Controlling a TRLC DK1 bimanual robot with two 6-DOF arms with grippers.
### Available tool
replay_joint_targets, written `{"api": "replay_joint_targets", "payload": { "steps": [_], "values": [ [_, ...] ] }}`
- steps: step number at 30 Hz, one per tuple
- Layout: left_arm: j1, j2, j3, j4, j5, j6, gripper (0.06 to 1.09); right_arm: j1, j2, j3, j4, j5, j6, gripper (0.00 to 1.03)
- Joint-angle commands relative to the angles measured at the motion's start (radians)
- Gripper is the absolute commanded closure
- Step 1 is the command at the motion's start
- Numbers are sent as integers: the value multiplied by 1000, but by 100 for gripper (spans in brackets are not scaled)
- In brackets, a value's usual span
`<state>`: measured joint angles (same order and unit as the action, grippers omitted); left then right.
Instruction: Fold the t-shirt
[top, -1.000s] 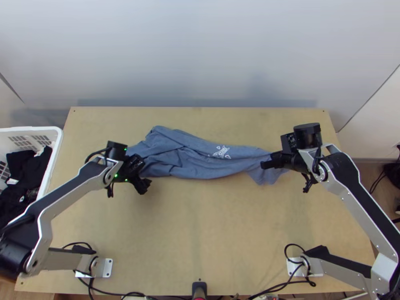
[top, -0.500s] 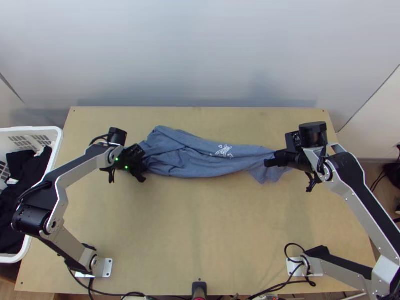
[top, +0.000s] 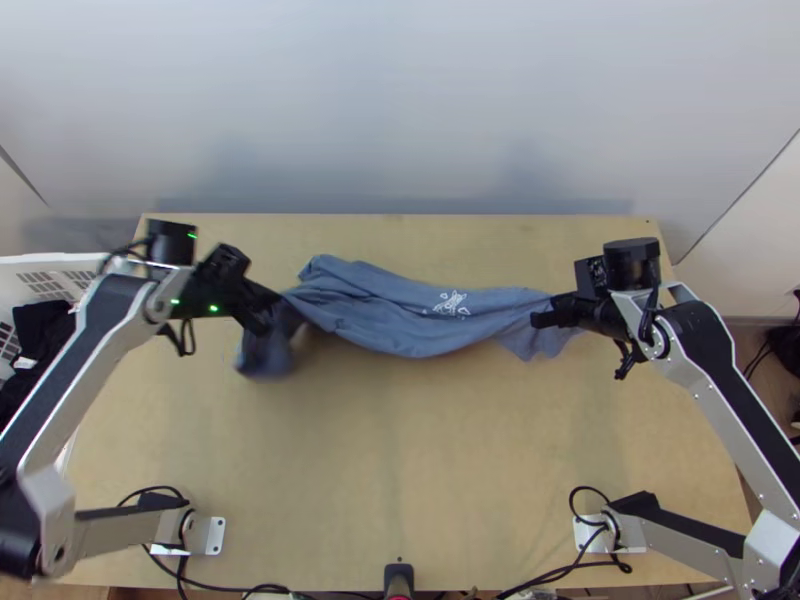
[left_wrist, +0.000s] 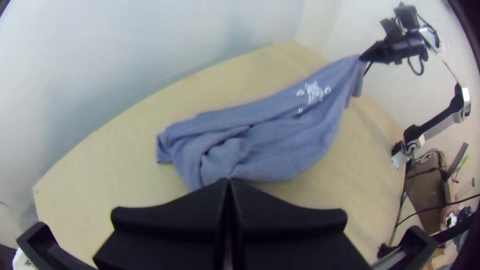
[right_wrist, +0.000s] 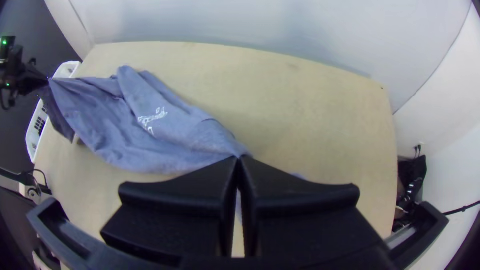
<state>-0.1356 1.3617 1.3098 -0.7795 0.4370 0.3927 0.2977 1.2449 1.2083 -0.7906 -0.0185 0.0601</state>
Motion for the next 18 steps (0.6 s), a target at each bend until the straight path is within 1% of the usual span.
{"api": "replay_joint_targets", "payload": {
  "steps": [1, 4, 5, 6, 8, 12, 14, 15, 16, 18],
  "values": [
    [16, -115, 332, -173, 37, -158, 105, -6, 1, 39, 8, 0, -8, 100],
    [114, -35, 592, -284, 138, -247, 105, -17, 2, 68, 8, 0, -19, 100],
    [148, 8, 678, -323, 164, -272, 105, -23, 5, 79, 8, 0, -22, 100],
    [185, 51, 744, -346, 172, -291, 105, -28, 7, 89, 8, 0, -25, 100],
    [277, 139, 793, -357, 177, -305, 105, -43, 8, 103, 8, 0, -31, 100],
    [429, 384, 795, -397, 177, -313, 105, -49, 8, 105, 8, -5, -37, 100],
    [470, 499, 792, -471, 181, -265, 105, -49, 5, 97, 8, -6, -37, 100],
    [478, 540, 787, -500, 180, -249, 100, -49, 4, 91, 8, -8, -36, 100],
    [488, 557, 767, -501, 178, -244, 83, -49, 2, 86, 8, -9, -36, 100],
    [496, 551, 709, -472, 181, -244, 37, -49, -1, 71, 8, -9, -36, 100]
  ]
}}
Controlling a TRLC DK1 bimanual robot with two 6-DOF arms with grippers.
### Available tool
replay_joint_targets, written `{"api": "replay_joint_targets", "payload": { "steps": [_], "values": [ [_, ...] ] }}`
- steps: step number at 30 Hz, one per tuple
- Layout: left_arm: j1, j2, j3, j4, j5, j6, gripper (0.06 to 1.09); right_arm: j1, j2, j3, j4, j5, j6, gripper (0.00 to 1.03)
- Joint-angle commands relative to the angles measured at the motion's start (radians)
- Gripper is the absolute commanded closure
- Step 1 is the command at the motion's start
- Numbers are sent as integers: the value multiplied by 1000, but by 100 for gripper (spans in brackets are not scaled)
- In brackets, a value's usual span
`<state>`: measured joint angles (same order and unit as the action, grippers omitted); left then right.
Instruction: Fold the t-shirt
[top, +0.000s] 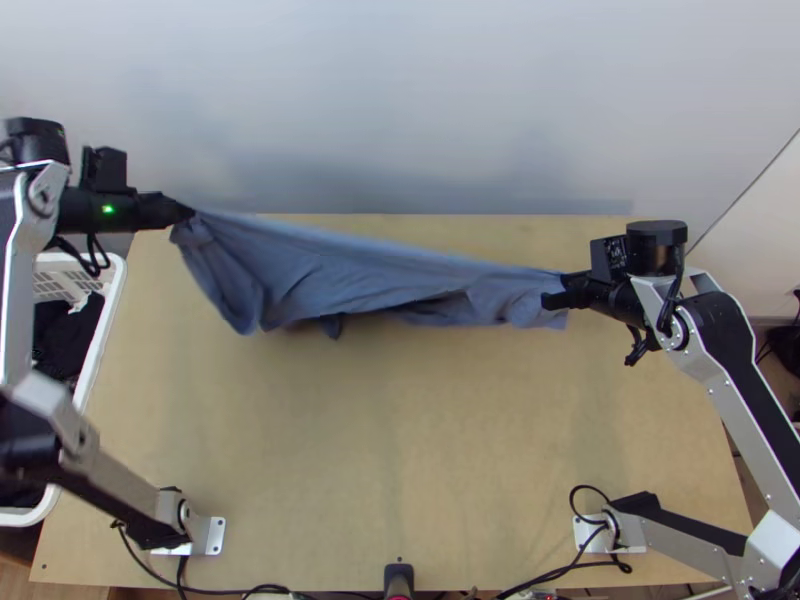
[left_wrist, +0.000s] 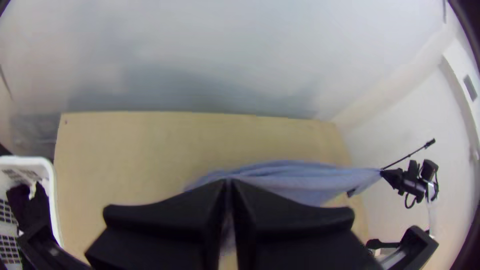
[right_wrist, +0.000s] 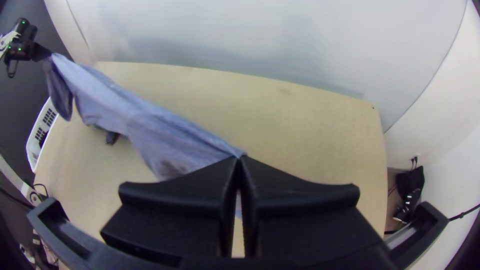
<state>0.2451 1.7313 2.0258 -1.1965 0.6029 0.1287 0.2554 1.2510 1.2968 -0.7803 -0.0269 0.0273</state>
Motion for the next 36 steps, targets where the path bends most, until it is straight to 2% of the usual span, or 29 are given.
{"api": "replay_joint_targets", "payload": {
  "steps": [1, 2, 4, 6, 14, 20, 25, 29, 36],
  "values": [
    [115, 166, -36, -38, 17, 20, 21, -7, -10, -24, -2, -1, -3, 100],
    [112, 142, -75, -11, 20, 25, 16, -7, -12, -28, -2, -1, -1, 100],
    [99, 80, -162, 71, 32, 19, 16, -4, -12, -36, -2, -1, 2, 100],
    [71, 59, -208, 84, 37, 25, 13, 2, -10, -40, -2, -1, 6, 100],
    [-50, -76, -377, 104, 35, 32, 13, 13, -4, -44, 0, -1, 17, 100],
    [-253, -297, -630, 101, 21, 154, 14, 15, -4, -57, 0, -1, 26, 100],
    [-380, -303, -765, 112, -75, 193, 14, 21, -4, -68, 0, -2, 42, 100],
    [-477, -276, -839, 213, -161, 132, 14, 25, -9, -73, 0, -1, 43, 100],
    [-552, -131, -828, 374, -265, 14, 14, 24, -16, -73, 0, -1, 48, 100]
  ]
}}
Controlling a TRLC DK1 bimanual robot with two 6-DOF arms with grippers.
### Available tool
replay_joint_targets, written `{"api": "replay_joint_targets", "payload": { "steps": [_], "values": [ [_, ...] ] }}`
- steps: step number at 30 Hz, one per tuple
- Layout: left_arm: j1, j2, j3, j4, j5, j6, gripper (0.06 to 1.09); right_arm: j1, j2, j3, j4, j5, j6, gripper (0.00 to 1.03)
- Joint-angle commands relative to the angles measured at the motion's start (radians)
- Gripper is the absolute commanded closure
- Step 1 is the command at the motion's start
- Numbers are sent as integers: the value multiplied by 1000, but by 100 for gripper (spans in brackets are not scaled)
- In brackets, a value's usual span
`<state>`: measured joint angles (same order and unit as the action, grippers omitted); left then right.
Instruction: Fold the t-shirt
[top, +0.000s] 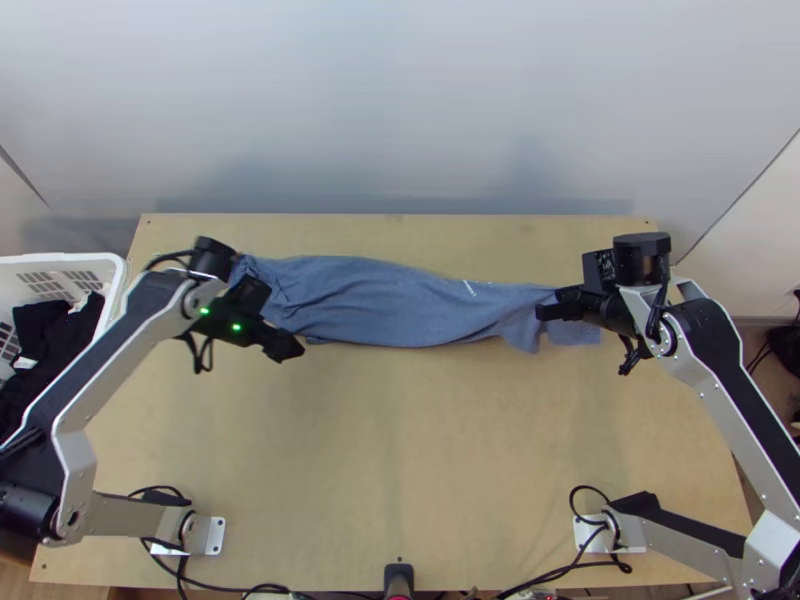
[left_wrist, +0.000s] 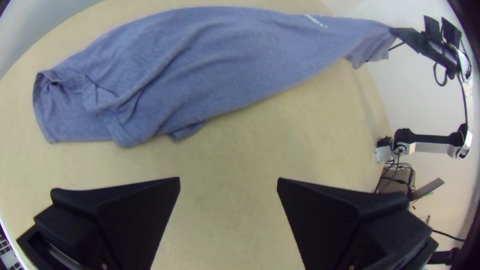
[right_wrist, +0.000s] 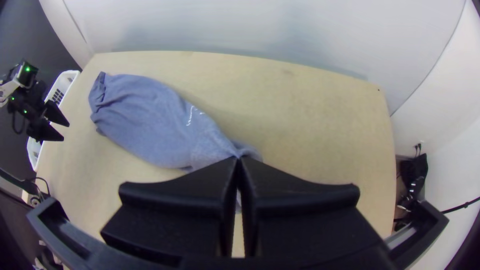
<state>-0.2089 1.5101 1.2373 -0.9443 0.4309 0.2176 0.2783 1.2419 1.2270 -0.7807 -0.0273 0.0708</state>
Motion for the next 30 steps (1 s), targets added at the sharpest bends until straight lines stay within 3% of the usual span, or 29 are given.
{"api": "replay_joint_targets", "payload": {
  "steps": [1, 17, 30],
  "values": [
    [-115, 107, -47, 151, -112, -80, 14, 1, -9, -4, 0, 0, 6, 100],
    [-155, 271, 21, 309, -336, -185, 14, -14, -65, -34, -14, -2, 6, 100],
    [-181, 294, -56, 392, -339, -184, 14, -14, -65, -21, -14, -2, 4, 100]
  ]
}}
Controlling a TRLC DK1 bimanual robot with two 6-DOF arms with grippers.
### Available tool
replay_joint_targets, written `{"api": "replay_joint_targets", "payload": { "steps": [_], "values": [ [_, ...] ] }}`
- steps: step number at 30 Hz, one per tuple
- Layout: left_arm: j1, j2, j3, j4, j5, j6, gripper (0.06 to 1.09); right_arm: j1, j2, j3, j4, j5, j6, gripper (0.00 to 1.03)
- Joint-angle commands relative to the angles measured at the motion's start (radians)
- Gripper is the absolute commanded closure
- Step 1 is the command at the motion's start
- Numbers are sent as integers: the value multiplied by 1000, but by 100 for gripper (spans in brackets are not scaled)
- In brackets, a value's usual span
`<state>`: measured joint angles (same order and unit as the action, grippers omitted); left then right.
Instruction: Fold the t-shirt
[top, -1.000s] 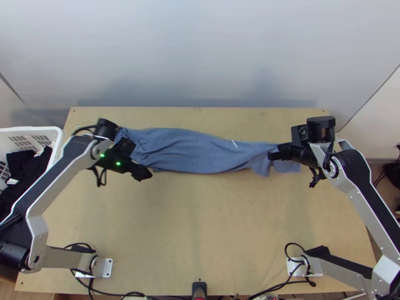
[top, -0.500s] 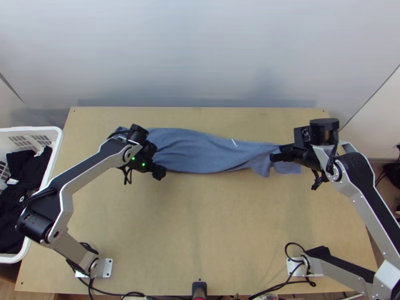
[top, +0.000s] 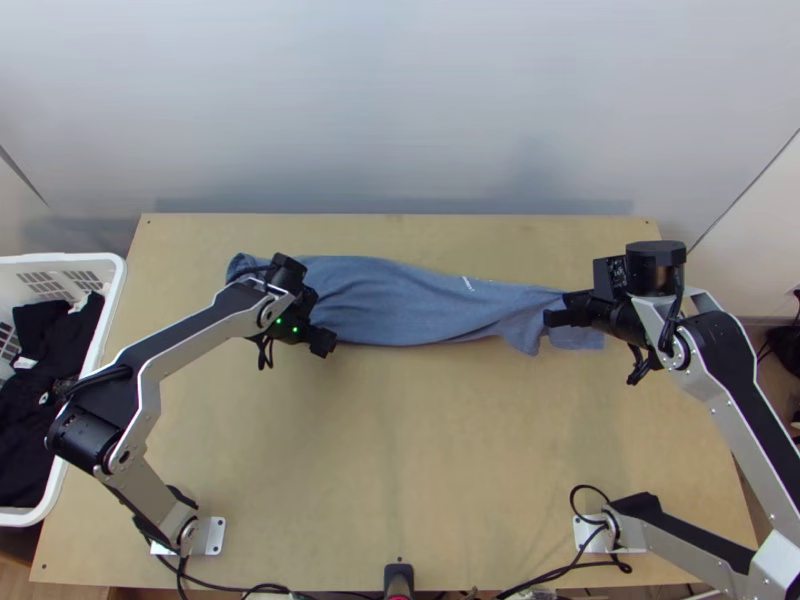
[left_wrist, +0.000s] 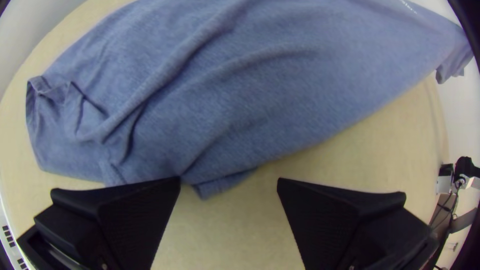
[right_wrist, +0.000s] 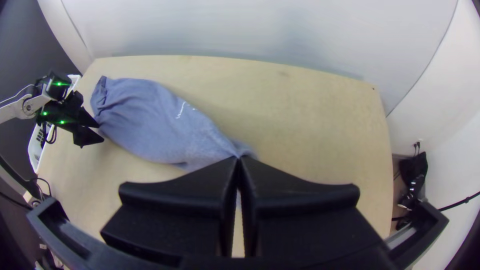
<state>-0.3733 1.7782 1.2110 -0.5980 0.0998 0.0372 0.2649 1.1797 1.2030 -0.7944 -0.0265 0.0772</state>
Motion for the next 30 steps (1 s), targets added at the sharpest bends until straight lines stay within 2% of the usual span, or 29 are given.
{"api": "replay_joint_targets", "payload": {
  "steps": [1, 2, 6, 8, 13, 20, 22, 26, 30],
  "values": [
    [-22, 32, -34, 58, -8, -3, 17, -1, -3, 3, 0, -1, -2, 100],
    [-27, 35, -44, 79, -8, -5, 26, -1, -6, 3, -2, -1, -2, 100],
    [-53, 47, -68, 149, -6, 10, 76, -7, -20, 0, -9, -3, -2, 100],
    [-69, 50, -70, 162, -8, 20, 106, -13, -29, 0, -11, -1, -2, 100],
    [-75, -10, -41, 106, -6, 10, 105, -19, -46, -11, -11, -1, -5, 100],
    [-50, -114, 168, -244, 11, 15, 105, -19, -51, -22, -9, -1, -7, 100],
    [-52, -184, 237, -304, 31, 3, 105, -16, -46, -20, -2, -1, -8, 100],
    [-62, -276, 464, -500, 130, -10, 105, -12, -35, -13, 4, -1, -10, 100],
    [-70, -227, 834, -741, 210, -74, 105, -4, -25, -3, 6, -1, -10, 100]
  ]
}}
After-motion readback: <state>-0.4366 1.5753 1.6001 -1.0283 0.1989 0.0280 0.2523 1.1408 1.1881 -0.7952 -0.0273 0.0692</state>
